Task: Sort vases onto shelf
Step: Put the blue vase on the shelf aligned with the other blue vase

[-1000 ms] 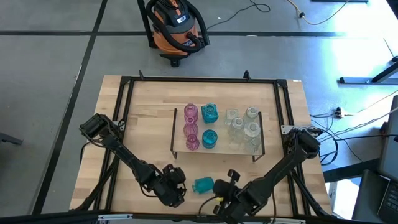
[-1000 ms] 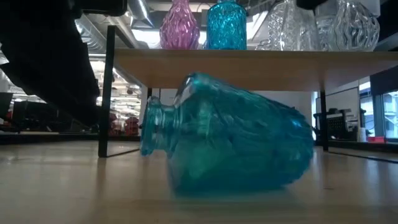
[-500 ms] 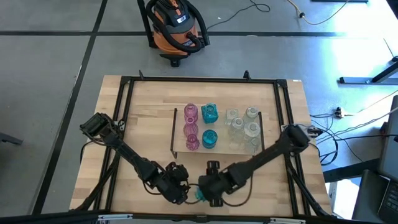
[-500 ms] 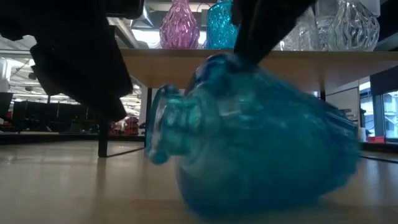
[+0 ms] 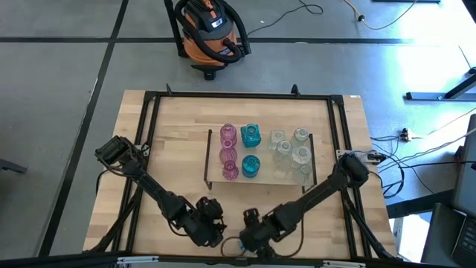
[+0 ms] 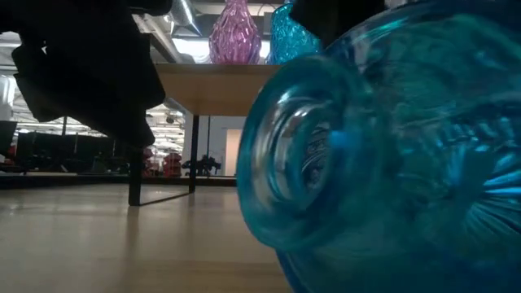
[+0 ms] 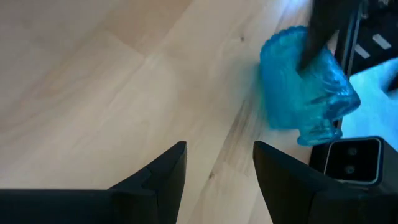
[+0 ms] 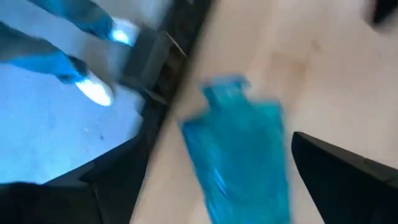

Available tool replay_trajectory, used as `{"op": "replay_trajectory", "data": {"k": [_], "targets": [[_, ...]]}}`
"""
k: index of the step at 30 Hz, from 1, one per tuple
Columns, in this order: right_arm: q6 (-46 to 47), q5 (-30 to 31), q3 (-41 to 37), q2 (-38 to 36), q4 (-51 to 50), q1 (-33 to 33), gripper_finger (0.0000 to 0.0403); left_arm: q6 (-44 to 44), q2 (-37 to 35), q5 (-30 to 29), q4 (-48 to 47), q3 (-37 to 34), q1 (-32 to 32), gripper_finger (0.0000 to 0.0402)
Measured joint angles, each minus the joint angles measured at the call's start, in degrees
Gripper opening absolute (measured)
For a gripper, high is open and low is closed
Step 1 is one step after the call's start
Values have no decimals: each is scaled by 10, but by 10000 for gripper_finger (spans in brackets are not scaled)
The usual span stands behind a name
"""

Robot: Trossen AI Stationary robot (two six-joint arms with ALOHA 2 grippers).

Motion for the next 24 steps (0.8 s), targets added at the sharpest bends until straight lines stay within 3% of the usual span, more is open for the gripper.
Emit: {"op": "replay_trajectory", "data": {"k": [4, 13, 24], "targets": [[2, 1, 1, 30, 59, 11, 364, -17, 0, -13, -1, 0, -3, 180], [11, -18, 2, 68, 55, -1, 319, -31, 0, -14, -1, 0, -16, 180], [-53, -11, 2, 68, 22, -1, 329, -31, 0, -14, -1, 0, -27, 180]]}}
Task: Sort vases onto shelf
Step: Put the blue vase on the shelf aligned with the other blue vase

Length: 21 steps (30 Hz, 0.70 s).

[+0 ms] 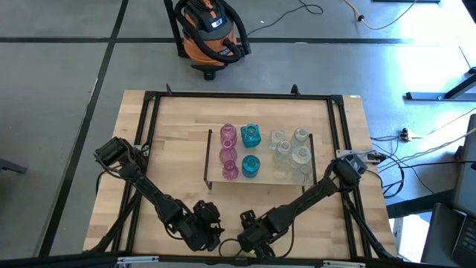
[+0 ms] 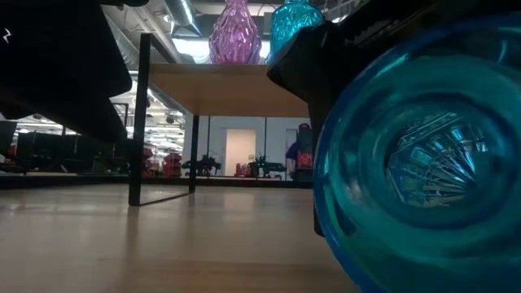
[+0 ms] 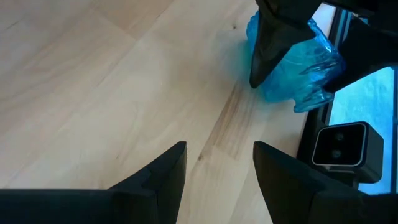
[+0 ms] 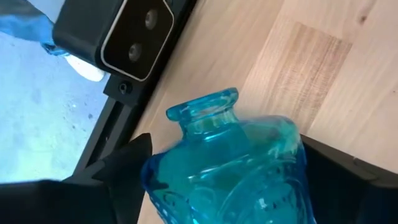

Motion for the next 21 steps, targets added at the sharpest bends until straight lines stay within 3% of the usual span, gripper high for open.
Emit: {"op": "replay_trajectory", "data": {"k": [6, 21], "targets": [[-5, -1, 1, 12, -8, 0, 299, 0, 0, 2, 0, 0, -1, 180], [58, 27, 37, 15, -20, 0, 296, 0, 0, -1, 1, 0, -15, 180]]}}
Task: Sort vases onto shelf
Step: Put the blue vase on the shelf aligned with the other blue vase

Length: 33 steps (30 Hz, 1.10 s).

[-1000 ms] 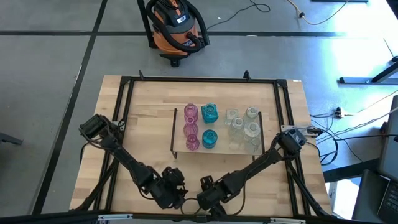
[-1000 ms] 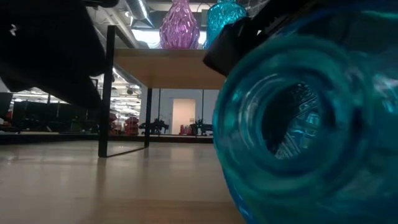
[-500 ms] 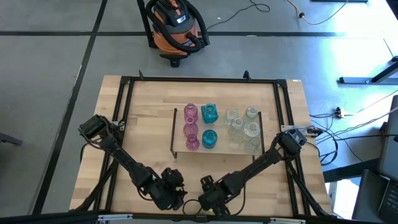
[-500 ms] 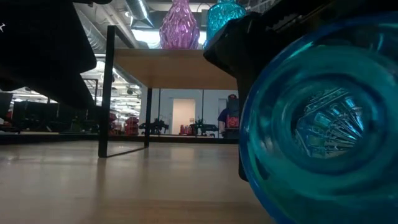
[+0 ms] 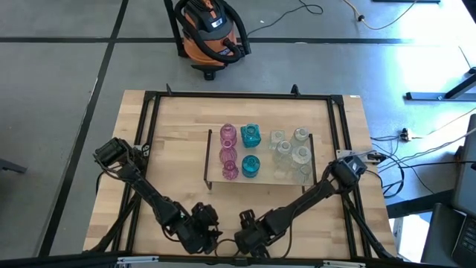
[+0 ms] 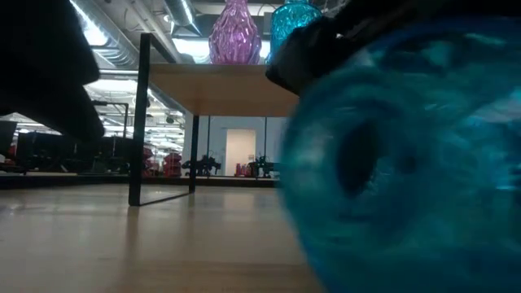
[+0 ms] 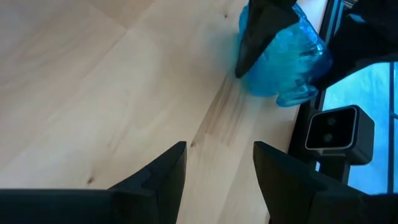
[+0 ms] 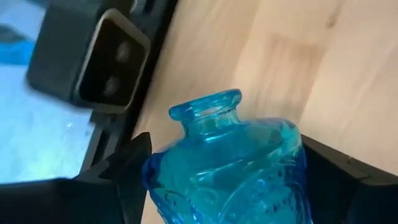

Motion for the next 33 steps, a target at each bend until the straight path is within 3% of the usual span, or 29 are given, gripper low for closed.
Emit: {"op": "replay_trajectory", "data": {"k": [9, 14, 16, 22, 25, 29, 33], "targets": [[123, 135, 20, -49, 7, 3, 295, 0, 0, -1, -1, 0, 0, 180], [205, 250, 20, -87, 23, 21, 295, 0, 0, -1, -1, 0, 0, 180], [242, 319, 20, -109, 30, 36, 295, 0, 0, -2, -1, 0, 0, 180], [381, 627, 21, -137, 5, 78, 295, 2, 0, -2, -1, 0, 0, 180], [477, 728, 21, -138, -34, 79, 295, 2, 0, -2, -1, 0, 1, 180], [575, 800, 17, -131, -73, 70, 295, 2, 0, 11, 0, 0, 0, 180], [616, 824, 16, -124, -106, 52, 295, 2, 0, 28, 0, 0, 0, 180]]}}
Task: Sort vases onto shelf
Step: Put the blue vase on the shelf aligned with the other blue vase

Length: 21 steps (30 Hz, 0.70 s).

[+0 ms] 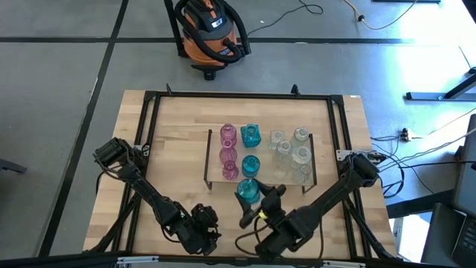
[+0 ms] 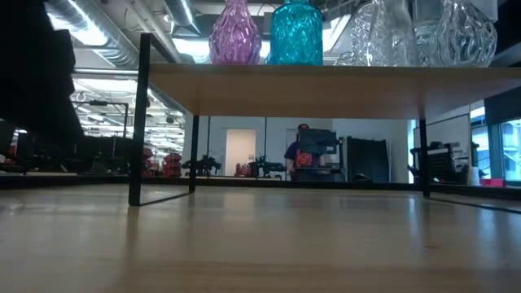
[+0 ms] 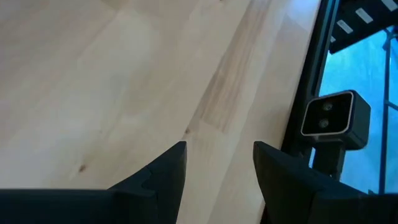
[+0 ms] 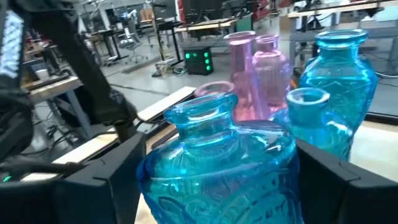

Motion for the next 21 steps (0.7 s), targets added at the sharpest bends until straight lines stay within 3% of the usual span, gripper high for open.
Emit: {"op": "replay_trajectory", "data": {"k": [12, 21], "targets": [[102, 5, -35, 3, -45, -27, 295, -2, 0, 22, 0, 0, -3, 180], [107, -2, -46, 3, -66, -42, 295, -1, 0, 34, 0, 0, -3, 180]]}}
